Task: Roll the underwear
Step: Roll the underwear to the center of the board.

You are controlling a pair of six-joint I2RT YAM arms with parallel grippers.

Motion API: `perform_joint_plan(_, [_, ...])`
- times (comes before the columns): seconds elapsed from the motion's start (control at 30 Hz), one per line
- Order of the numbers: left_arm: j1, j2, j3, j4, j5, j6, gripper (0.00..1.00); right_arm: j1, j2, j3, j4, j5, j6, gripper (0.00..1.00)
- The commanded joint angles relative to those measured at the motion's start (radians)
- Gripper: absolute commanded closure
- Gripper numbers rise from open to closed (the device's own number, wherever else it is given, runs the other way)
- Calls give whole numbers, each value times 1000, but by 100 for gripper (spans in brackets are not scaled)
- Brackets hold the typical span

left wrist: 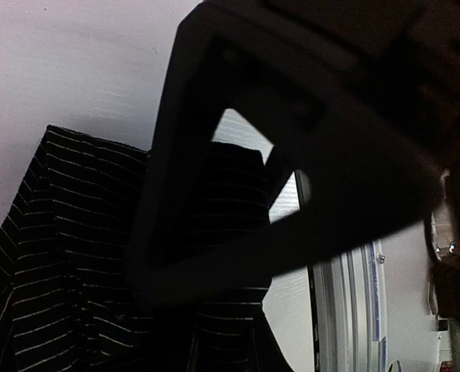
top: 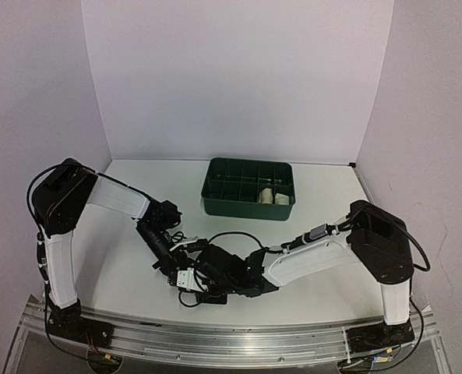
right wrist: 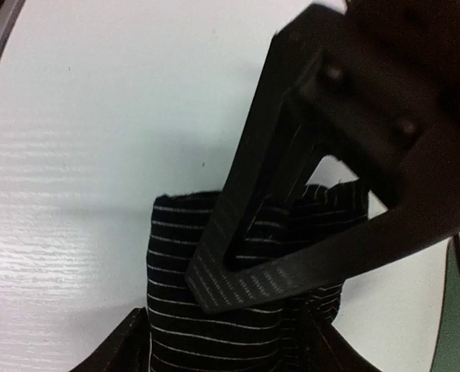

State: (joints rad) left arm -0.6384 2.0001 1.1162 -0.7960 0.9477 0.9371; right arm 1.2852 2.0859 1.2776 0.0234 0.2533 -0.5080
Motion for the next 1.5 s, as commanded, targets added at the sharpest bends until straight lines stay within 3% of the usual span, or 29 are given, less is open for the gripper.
perform_joint_plan(0.0, [-5, 83, -34, -57, -220, -17, 100, 1, 12, 24, -65, 26, -14, 49])
perform_joint_plan(0.17, [-1, 88, -33, -48, -219, -22, 100, 0, -4, 21, -86, -8, 35, 90])
perform_joint_plan(0.2, [5, 71, -35, -38, -210, -27, 94, 1, -8, 22, -102, -33, 54, 94])
perform_joint_plan(0.27, [27, 22, -50, -7, -183, -33, 73, 1, -15, 27, -144, -83, 98, 100])
perform_joint_plan(0.33, [68, -63, -84, 40, -134, -20, 57, -5, -17, 24, -184, -149, 158, 100])
perform_joint_plan(0.4, [105, -165, -131, 82, -97, 14, 50, -21, -10, 12, -203, -229, 258, 100])
perform_joint_plan(0.67, [132, -456, -343, 262, -143, 94, 49, -134, 113, 12, -226, -581, 653, 100])
perform_joint_plan(0.8, [89, -534, -377, 386, -175, 106, 45, -169, 157, 26, -226, -668, 734, 100])
perform_joint_plan(1.17, [-95, -496, -391, 490, -375, 318, 41, -262, 240, 65, -223, -839, 857, 100])
perform_joint_plan(1.47, [-106, -425, -406, 553, -446, 289, 47, -272, 249, 92, -221, -851, 865, 100])
